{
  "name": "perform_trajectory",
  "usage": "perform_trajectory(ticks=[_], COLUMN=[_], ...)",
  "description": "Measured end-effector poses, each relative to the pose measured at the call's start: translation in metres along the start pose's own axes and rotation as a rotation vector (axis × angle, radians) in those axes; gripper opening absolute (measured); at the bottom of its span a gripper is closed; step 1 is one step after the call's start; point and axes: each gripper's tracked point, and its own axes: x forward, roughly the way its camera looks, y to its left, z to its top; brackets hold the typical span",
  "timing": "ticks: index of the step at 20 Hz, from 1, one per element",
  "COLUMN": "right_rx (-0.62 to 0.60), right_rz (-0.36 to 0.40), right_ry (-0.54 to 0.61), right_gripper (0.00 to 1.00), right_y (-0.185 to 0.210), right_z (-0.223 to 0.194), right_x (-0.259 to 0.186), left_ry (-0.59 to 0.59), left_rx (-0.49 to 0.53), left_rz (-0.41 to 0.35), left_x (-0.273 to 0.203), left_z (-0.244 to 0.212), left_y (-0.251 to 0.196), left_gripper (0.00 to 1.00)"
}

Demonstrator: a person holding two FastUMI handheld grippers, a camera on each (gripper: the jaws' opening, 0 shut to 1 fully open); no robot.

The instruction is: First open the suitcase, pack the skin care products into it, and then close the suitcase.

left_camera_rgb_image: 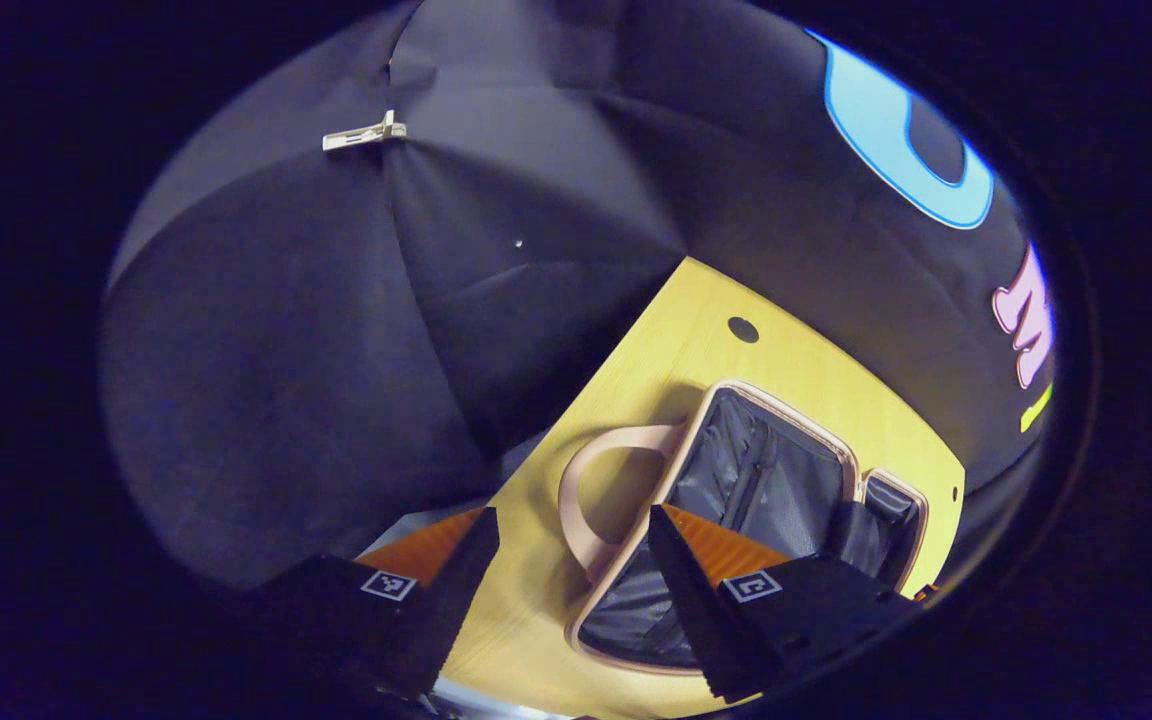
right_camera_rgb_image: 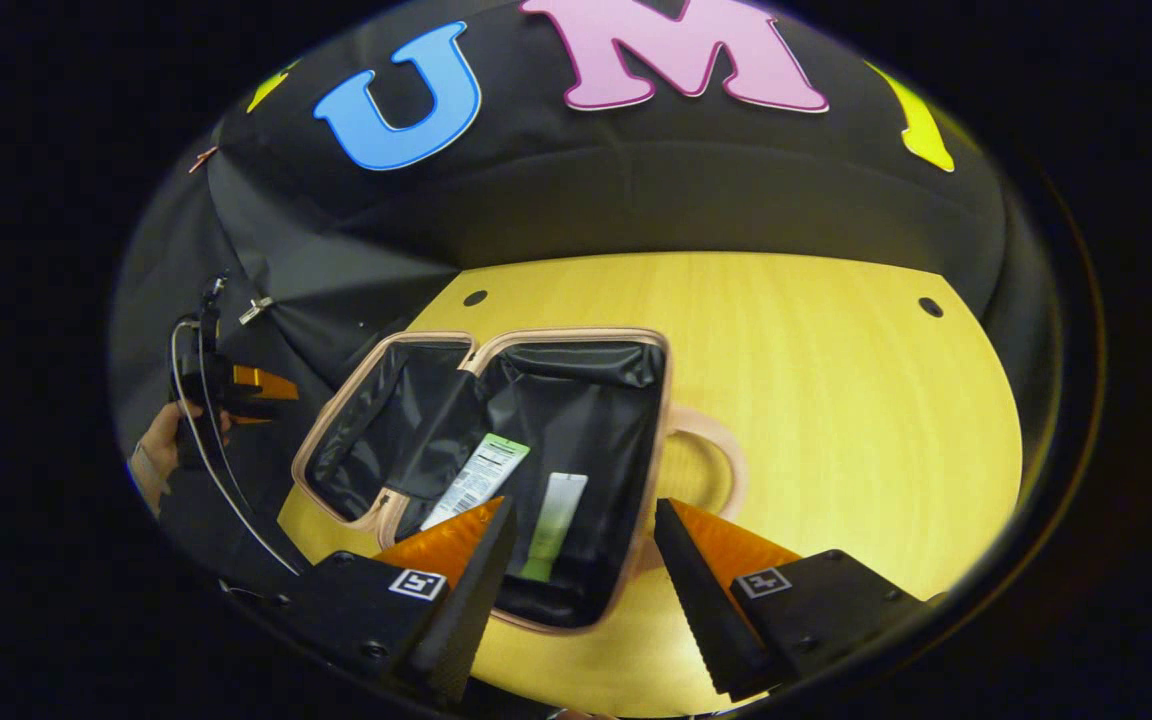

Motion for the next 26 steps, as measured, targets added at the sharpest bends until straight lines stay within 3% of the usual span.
perform_trajectory(ticks=[1,2,7,8,11,14,18,21,26], right_rx=[0.008,0.024,0.083,0.091,0.096,0.078,0.107,0.097,0.039], right_rz=[-0.018,-0.036,-0.100,-0.109,-0.111,-0.100,-0.036,0.019,0.061], right_ry=[-0.011,-0.026,-0.053,-0.053,-0.075,-0.092,-0.128,-0.154,-0.215], right_gripper=[0.89,0.88,0.88,0.89,0.88,0.88,0.88,0.88,0.88], right_y=[-0.009,-0.017,-0.045,-0.048,-0.051,-0.048,-0.030,-0.021,-0.034], right_z=[0.002,0.005,0.004,0.002,0.007,0.013,0.029,0.036,0.041], right_x=[-0.007,-0.014,-0.037,-0.041,-0.049,-0.049,-0.043,-0.047,-0.079], left_ry=[0.027,0.054,0.188,0.206,0.215,0.179,0.097,-0.005,-0.164], left_rx=[0.003,0.012,-0.034,-0.048,-0.066,-0.052,0.023,0.106,0.311], left_rz=[0.012,0.029,0.089,0.068,0.010,-0.069,-0.121,-0.180,-0.307], left_x=[0.009,0.023,0.080,0.091,0.088,0.063,0.019,-0.040,-0.147], left_z=[-0.001,-0.002,-0.032,-0.037,-0.037,-0.028,-0.004,0.020,0.038], left_y=[0.003,0.006,0.016,0.014,0.003,-0.012,-0.026,-0.056,-0.159], left_gripper=[0.91,0.95,0.94,0.93,0.23,0.10,0.07,0.06,0.06])
